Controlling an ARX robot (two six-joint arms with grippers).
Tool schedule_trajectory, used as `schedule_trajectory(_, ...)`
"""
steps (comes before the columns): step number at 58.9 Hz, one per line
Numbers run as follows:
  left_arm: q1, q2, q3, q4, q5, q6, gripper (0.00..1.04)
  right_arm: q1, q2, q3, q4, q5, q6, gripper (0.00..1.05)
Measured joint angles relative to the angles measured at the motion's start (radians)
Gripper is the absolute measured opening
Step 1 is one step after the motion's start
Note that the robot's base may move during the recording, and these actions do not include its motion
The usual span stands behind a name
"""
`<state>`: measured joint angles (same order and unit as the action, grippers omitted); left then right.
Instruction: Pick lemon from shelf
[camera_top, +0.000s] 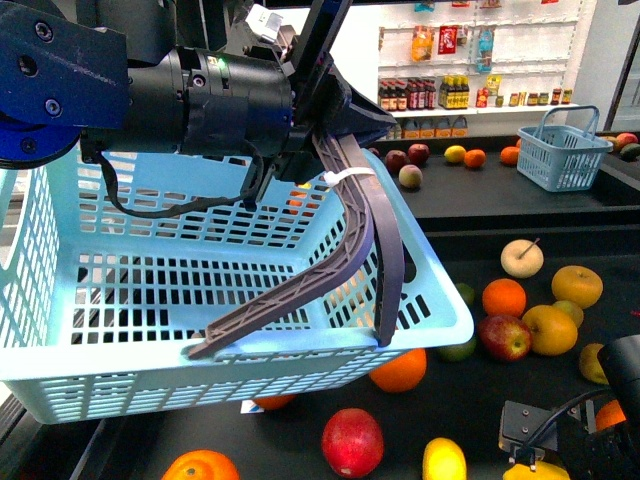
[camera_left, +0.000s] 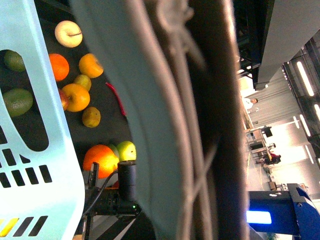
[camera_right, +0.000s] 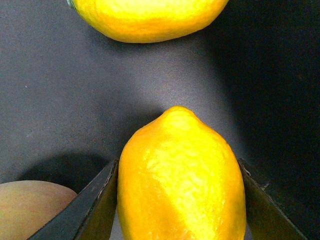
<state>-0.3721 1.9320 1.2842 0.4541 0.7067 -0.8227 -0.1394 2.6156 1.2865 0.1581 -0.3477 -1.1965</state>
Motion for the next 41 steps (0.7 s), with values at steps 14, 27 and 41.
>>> schedule_trajectory(14,0.0,0.0,0.0,0.0,0.001,0.0,0.07,-0.045,-0.125,-0.069,0.2,-0.027,0.154,0.62)
schedule_trajectory(27,0.0,0.0,0.0,0.0,0.001,0.0,0.07,-0.053,-0.394,-0.113,0.384,-0.05,0.416,0.62)
schedule_trajectory(41,0.0,0.0,0.0,0.0,0.0,0.0,0.07,0.056,-0.664,-0.153,0.412,-0.075,0.815,0.62)
